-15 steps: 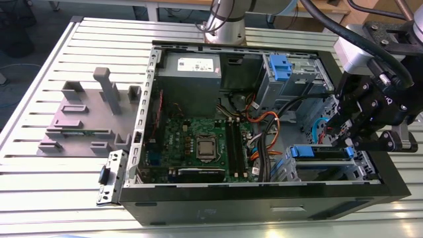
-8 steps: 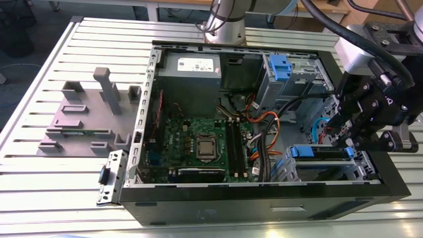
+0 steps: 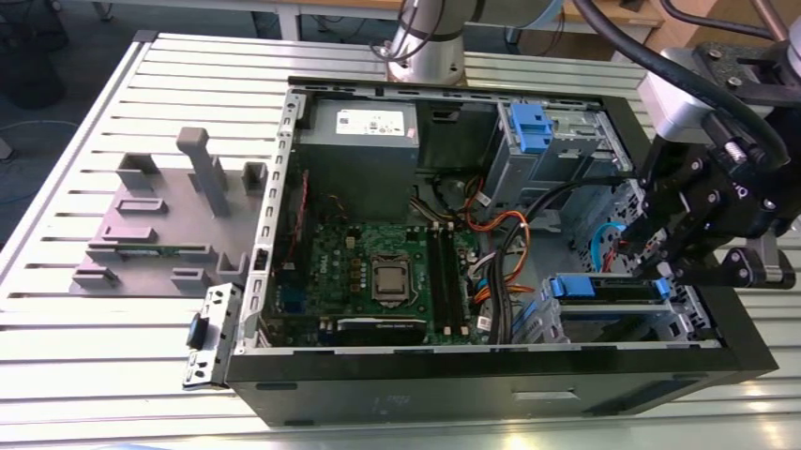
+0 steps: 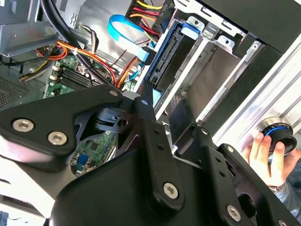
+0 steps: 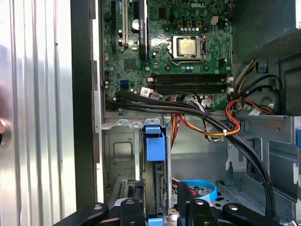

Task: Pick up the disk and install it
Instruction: 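Insert the first disk wire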

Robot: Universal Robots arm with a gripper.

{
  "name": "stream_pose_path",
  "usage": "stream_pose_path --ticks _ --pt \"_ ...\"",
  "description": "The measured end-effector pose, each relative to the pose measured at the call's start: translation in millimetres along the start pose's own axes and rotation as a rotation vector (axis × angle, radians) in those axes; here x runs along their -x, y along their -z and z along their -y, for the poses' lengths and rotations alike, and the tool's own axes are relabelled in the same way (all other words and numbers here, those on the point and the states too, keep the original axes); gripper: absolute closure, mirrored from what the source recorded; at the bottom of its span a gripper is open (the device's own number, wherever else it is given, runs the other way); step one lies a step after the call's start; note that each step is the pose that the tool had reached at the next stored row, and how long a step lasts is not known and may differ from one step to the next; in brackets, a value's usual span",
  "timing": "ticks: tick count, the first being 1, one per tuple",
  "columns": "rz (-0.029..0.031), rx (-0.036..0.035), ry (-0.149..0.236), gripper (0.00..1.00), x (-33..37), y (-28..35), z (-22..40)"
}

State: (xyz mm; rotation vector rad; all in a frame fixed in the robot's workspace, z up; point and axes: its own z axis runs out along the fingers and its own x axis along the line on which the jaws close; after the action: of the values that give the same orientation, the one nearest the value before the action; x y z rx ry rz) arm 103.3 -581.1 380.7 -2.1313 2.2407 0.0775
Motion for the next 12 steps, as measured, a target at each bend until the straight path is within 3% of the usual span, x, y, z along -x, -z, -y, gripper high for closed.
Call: stream_pose_path --ticks 12 --pt "0.0001 0.0000 0.000 0.58 0.2 -0.5 4.6"
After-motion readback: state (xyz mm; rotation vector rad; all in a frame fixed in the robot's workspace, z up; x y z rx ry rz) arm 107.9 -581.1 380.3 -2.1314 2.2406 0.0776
